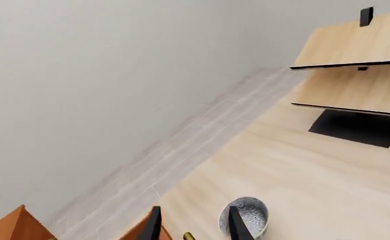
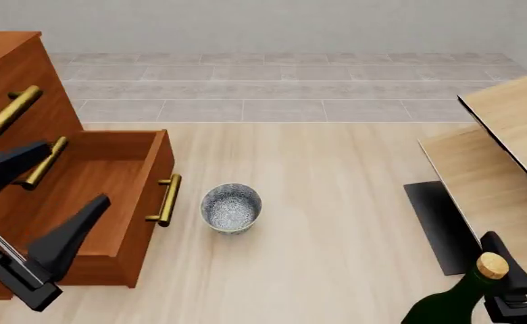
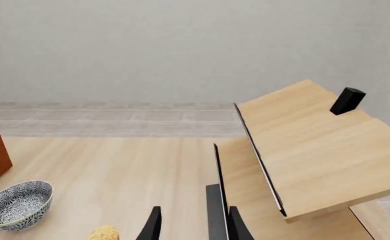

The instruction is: Put the bowl on top of the cabinet.

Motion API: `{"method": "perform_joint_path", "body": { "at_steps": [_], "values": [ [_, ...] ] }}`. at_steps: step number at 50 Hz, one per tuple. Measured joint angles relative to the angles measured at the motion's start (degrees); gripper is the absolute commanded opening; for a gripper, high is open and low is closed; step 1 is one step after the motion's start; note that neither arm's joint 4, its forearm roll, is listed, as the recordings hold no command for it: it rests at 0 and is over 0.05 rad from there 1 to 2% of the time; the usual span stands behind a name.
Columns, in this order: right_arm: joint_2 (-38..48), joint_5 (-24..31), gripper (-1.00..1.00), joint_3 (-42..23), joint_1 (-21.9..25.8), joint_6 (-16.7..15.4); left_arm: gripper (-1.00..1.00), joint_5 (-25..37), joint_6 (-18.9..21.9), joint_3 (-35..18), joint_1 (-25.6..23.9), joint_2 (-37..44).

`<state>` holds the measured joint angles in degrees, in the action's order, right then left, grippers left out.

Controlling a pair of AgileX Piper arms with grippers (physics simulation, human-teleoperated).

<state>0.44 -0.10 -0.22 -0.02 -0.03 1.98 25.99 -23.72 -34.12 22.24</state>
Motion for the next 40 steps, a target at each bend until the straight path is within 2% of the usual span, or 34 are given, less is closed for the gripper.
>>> {"method": "perform_joint_path", "body": {
  "at_steps": [11,20,40],
  "values": [
    [0.00,0.00,1.00,0.00,0.00,0.00,1.00,-1.58,3.56,-2.26,-4.85,6.38],
    [0.00,0.00,1.00,0.00,0.00,0.00,1.00,-1.51,4.84,-4.60,-8.11,11.90],
    [0.00,0.00,1.00,0.00,0.00,0.00,1.00,-0.44,8.74,-8.12,-12.11,21.80]
  ]
}}
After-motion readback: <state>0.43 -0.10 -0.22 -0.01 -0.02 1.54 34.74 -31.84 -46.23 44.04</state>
